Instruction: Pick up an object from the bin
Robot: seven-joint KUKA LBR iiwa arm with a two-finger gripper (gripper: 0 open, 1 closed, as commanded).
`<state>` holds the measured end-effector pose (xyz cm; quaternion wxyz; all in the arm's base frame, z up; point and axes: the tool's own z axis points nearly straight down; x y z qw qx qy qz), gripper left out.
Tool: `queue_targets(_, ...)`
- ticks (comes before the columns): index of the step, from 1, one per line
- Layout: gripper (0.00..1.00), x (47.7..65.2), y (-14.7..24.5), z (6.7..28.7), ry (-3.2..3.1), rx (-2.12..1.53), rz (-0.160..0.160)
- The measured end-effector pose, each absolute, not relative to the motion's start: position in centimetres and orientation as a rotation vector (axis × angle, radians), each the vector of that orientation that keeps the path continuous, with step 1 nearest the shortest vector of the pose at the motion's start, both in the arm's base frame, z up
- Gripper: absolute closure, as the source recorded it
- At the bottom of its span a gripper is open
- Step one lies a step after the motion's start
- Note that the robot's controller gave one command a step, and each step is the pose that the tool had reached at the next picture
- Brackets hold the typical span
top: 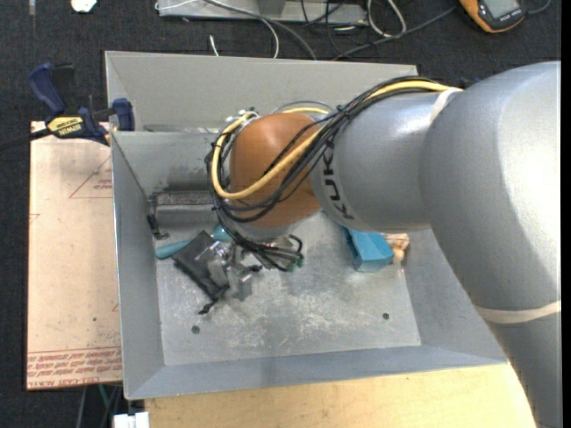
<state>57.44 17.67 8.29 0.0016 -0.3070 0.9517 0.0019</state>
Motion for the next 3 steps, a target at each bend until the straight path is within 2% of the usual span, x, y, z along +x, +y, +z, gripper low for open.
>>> queue_targets(3, 1.0, 57.4, 17.7, 22.8, 2.989, -0.959, 0.007)
